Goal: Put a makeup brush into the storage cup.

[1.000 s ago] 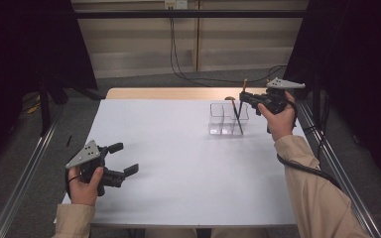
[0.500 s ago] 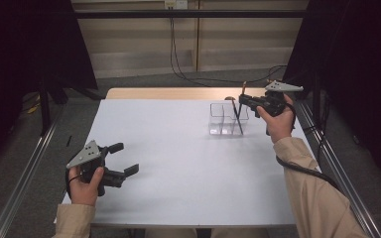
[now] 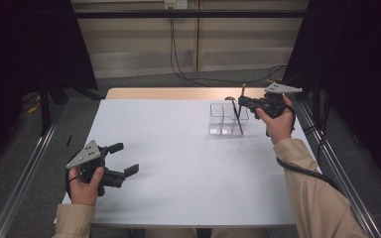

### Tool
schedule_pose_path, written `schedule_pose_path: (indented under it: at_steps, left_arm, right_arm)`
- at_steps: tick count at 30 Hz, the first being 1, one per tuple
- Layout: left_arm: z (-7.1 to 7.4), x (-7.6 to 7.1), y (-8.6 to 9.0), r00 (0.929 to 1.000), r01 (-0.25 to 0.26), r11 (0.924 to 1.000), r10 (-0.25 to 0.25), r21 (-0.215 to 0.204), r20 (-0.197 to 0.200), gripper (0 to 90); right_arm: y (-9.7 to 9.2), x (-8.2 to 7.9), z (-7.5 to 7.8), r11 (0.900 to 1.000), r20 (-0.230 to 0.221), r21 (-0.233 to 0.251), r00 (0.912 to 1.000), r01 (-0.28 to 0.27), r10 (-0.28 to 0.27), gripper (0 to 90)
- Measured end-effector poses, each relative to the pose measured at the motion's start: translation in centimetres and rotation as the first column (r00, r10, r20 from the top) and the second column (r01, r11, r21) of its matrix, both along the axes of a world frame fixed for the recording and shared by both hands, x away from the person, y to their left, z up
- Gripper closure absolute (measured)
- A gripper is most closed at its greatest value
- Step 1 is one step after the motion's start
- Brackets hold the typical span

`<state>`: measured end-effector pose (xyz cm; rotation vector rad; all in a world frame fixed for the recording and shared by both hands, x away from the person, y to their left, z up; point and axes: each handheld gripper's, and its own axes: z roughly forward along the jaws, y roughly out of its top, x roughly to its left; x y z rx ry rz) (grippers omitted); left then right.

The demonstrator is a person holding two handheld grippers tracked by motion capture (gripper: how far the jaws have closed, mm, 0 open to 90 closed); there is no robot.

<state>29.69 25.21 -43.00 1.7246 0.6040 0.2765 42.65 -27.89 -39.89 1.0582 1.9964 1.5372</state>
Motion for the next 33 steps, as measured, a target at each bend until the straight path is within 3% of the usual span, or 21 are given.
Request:
schedule_pose_path:
  at_steps: [33]
  left_arm:
    - [0.04,-0.02,-0.06,1.0000,0.001,1.0000,-0.001,0.004,0.002,0.0]
  right_arm:
    - [0.27,-0.23,-0.70,0.9998,-0.009,-0.011,0.9998,-0.016,0.016,83.9]
